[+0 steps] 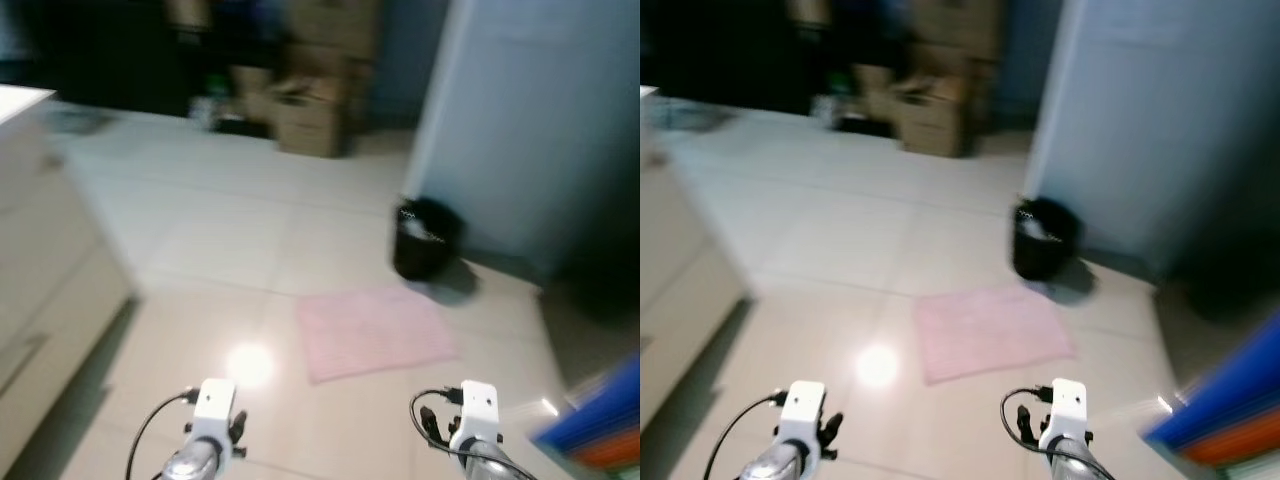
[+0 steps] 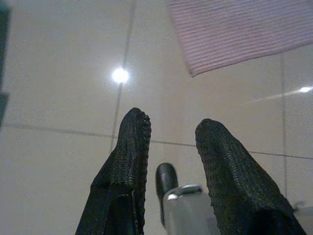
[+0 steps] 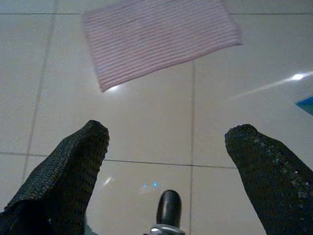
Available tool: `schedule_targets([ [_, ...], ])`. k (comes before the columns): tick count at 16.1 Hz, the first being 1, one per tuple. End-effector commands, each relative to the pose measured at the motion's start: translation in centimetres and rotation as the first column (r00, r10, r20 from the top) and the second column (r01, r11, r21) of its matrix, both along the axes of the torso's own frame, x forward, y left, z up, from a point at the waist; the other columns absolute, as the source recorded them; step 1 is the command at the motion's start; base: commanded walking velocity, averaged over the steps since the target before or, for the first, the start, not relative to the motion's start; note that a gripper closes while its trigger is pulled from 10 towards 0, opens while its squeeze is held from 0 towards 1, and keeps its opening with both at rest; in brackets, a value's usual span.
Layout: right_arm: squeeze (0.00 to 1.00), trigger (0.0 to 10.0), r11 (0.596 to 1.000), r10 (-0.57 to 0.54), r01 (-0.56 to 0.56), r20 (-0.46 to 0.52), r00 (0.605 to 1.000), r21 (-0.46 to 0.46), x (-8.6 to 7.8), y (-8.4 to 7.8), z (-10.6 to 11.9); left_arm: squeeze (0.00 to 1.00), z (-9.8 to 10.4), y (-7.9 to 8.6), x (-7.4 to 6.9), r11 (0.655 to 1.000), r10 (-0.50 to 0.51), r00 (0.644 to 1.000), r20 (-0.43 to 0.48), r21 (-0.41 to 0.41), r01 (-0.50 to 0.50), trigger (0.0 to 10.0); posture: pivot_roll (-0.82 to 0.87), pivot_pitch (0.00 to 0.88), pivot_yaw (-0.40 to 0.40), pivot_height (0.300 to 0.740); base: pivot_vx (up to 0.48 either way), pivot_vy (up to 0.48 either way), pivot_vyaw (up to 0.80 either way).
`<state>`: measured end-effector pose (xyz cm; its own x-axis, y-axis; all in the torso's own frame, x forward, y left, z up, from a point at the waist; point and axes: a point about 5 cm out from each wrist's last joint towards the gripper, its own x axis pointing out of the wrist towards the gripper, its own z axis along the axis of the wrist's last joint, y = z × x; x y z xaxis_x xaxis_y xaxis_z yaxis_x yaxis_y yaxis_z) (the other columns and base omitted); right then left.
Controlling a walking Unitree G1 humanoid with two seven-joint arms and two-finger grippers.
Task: Kitchen organization
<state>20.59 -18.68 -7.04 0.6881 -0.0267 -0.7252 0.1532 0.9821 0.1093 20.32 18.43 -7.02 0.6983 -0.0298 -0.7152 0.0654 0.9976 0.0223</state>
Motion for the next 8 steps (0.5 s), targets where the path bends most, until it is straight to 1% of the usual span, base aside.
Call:
schedule_targets([
  [1, 0.00, 10.0, 1.000, 0.000, 0.000, 0.007, 1.000, 0.012, 0.09, 0.18, 0.04, 0.00, -0.32, 0.10, -0.56, 1.000, 0.016, 1.000, -0.018, -0.002, -0.016, 10.0, 0.11, 0.000, -0.013, 0.725, 0.000, 0.000, 0.80],
  [5, 0.00, 10.0, 1.000, 0.009, -0.009, 0.001, 1.000, 0.021, 0.02, 0.40, -0.04, 0.00, -0.42, 0.39, -0.77, 0.999, 0.034, 0.999, -0.027, 0.000, -0.034, 10.0, 0.12, 0.000, -0.014, 0.725, 0.000, 0.000, 0.80],
  [8, 0.00, 10.0, 1.000, 0.010, -0.010, 0.003, 1.000, 0.028, 0.01, 0.54, -0.05, 0.00, -0.42, 0.09, -0.74, 0.999, 0.032, 0.999, -0.020, 0.004, -0.032, 10.0, 0.13, 0.000, -0.010, 0.725, 0.000, 0.000, 0.80],
])
